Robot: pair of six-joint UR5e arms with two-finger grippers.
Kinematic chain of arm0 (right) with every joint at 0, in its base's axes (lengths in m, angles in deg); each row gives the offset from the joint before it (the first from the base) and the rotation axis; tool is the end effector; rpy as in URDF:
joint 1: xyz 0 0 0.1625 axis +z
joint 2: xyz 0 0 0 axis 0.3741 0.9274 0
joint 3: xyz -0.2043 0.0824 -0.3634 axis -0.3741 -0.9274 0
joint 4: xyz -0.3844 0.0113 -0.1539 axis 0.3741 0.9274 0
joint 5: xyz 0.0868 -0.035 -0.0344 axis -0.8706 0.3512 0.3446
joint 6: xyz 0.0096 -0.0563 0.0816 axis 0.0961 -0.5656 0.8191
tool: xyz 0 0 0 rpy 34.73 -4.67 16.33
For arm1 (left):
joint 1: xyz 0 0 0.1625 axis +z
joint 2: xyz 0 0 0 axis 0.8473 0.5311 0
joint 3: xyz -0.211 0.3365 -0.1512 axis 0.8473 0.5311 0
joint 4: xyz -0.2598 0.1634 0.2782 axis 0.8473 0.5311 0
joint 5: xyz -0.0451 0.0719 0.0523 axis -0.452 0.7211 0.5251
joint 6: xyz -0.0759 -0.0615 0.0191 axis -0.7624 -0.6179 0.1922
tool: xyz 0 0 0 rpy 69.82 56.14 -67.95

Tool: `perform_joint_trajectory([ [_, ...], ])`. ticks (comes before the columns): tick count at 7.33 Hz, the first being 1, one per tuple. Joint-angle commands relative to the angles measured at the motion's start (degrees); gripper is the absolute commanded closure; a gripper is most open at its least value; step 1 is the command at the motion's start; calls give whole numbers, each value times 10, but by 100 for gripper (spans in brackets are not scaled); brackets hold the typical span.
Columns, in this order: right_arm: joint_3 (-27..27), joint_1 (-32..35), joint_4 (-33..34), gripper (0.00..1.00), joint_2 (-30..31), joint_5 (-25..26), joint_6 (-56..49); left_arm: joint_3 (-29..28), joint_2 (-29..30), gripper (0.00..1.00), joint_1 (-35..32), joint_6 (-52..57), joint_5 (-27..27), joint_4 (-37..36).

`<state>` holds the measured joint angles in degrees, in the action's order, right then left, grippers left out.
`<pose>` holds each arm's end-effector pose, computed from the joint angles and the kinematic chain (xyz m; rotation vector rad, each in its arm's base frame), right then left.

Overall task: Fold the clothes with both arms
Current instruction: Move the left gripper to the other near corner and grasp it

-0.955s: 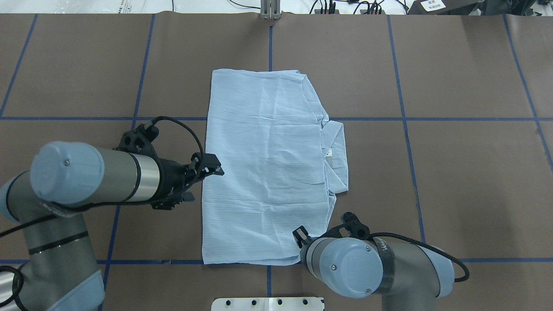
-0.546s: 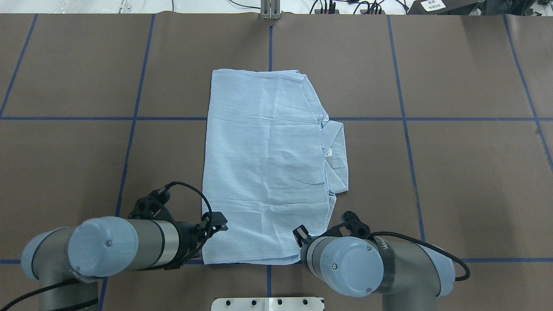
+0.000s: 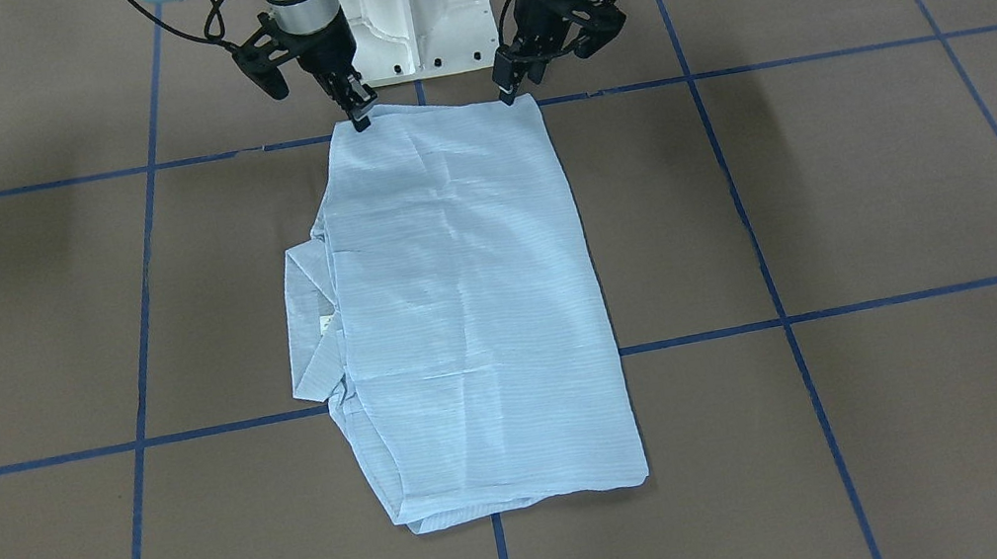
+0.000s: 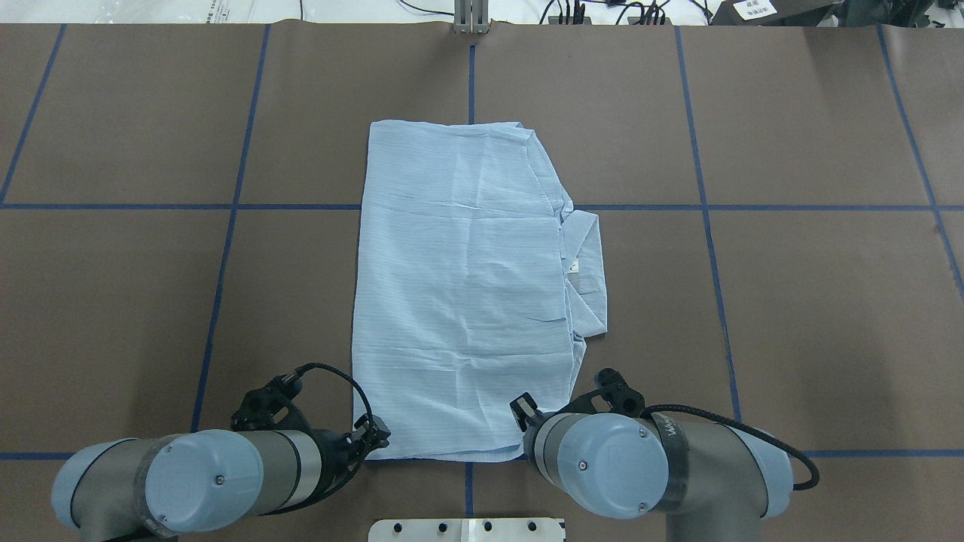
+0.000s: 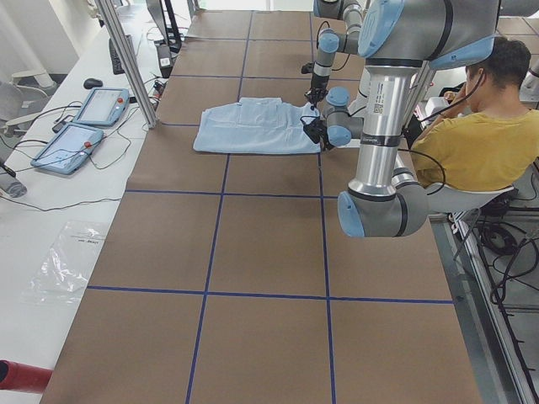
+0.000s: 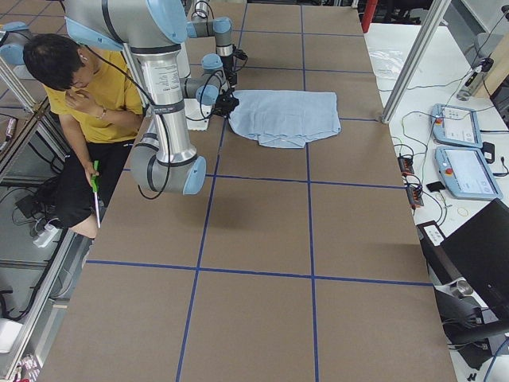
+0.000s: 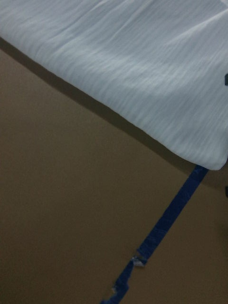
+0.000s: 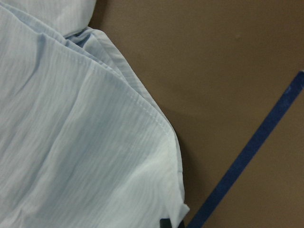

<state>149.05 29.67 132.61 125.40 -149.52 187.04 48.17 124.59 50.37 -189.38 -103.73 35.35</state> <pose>-0.5541 -0.2117 0.2524 -0.3314 -0.8674 0.9814 0.5244 -0.2029 0.2981 -0.2618 1.0326 -0.6640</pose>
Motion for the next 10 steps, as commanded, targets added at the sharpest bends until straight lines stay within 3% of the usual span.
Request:
perform_joint_trajectory([
  [1,0,-1,0,100,0,0,0,-7,0,30,1,3,2,0],
  [4,-1,-1,0,100,0,0,0,-16,1,30,0,6,2,0],
  [6,-1,-1,0,100,0,0,0,-21,1,38,-1,6,2,0],
  [7,-1,-1,0,100,0,0,0,-21,2,57,-2,2,2,0],
  [8,0,-1,0,100,0,0,0,-20,5,100,-2,0,9,-1],
  [10,0,-2,0,100,0,1,0,-14,7,100,-2,0,8,-1],
])
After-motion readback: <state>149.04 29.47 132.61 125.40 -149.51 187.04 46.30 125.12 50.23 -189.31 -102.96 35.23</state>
